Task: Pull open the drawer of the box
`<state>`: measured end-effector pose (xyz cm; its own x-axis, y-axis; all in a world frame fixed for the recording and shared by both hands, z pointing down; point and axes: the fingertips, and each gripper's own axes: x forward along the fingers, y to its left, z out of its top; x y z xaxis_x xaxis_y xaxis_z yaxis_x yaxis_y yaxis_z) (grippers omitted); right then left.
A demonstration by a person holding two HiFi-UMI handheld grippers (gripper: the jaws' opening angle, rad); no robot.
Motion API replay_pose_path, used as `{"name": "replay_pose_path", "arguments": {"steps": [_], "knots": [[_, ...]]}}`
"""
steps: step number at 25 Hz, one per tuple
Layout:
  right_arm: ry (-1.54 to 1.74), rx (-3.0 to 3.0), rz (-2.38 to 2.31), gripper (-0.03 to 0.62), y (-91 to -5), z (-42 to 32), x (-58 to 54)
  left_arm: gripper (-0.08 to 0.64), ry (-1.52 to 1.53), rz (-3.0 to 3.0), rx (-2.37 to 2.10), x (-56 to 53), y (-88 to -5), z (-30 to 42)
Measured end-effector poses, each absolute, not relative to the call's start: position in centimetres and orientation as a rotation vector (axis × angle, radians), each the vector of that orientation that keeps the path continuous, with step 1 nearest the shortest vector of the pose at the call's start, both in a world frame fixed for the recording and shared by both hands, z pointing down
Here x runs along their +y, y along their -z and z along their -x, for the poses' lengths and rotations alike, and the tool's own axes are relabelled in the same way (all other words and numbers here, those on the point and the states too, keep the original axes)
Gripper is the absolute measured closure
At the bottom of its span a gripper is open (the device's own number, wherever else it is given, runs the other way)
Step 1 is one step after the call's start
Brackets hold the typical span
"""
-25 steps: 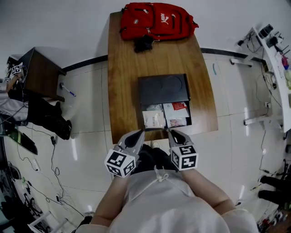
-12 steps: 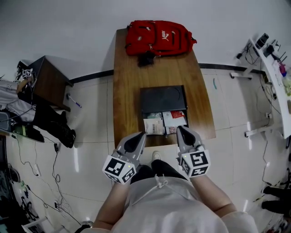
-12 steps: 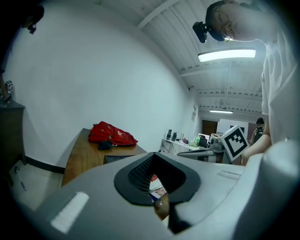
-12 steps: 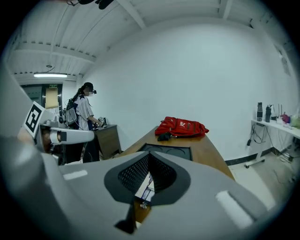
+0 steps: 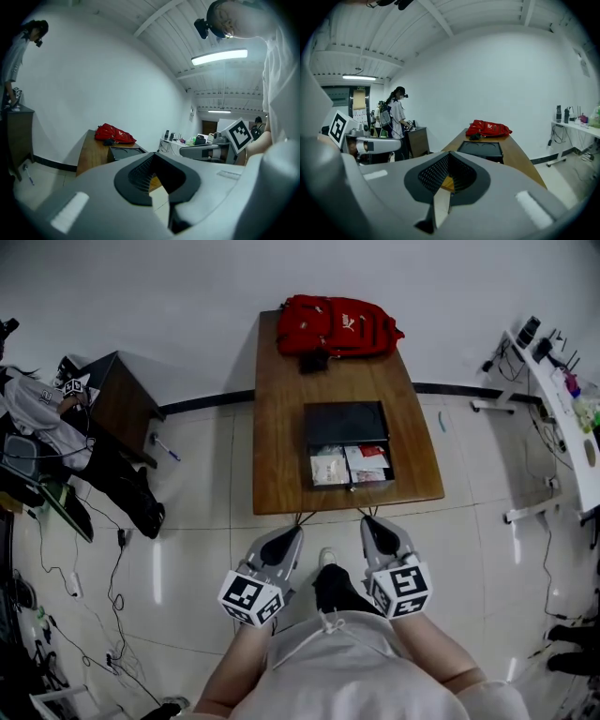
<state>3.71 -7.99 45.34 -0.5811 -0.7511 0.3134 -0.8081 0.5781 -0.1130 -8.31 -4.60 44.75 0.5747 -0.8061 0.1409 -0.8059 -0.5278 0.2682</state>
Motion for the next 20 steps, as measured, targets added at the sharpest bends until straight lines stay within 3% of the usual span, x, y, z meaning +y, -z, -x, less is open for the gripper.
{"name": "replay_pose_path", "arguments": {"steps": [12,20], "knots": [[-0.267,-2.605,-1.329,0.588,-43.5,-2.8,8.1,0.552,0.077,-2.54,-1.275,10.8,-42.5,8.4],[-0.219,-2.598,-1.312,0.588,-42.8,-3.9,13.5,0.554,0.077,-2.549,-1.243,15.5,-41.9,6.7]]}}
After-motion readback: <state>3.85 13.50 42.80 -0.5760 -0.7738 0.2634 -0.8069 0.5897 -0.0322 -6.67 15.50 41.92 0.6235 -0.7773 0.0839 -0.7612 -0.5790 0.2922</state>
